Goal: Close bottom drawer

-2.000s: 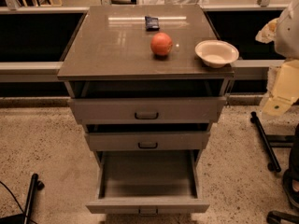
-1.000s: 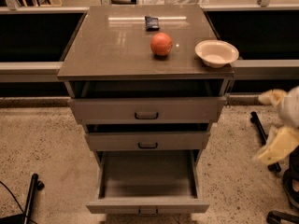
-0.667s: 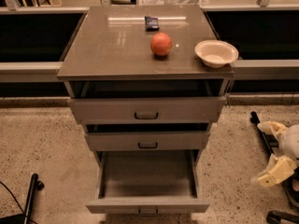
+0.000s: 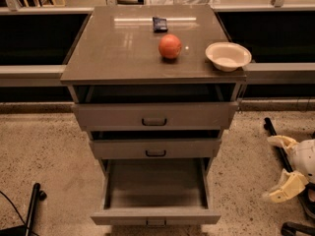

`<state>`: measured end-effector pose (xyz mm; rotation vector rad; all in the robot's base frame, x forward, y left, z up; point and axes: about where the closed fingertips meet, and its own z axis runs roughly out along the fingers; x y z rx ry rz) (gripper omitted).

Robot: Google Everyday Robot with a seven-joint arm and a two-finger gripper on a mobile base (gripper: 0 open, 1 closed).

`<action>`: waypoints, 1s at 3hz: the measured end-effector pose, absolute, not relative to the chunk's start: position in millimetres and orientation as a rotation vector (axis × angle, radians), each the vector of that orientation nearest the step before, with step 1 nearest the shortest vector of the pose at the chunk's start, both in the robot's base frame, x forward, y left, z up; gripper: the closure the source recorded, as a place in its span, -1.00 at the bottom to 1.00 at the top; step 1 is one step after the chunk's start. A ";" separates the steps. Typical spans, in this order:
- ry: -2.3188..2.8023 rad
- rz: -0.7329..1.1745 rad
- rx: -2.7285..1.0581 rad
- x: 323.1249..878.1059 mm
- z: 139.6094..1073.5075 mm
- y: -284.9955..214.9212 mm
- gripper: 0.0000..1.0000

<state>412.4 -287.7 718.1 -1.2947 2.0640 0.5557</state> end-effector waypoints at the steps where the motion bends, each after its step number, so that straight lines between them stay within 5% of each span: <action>1: 1.974 0.582 -1.292 422.8 690.7 -271.9 -1.00; 3: 1.709 0.512 -1.371 424.1 562.7 -198.3 -1.00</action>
Offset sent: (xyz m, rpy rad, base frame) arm 0.0152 0.1156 -0.1864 0.2042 -0.4884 0.2220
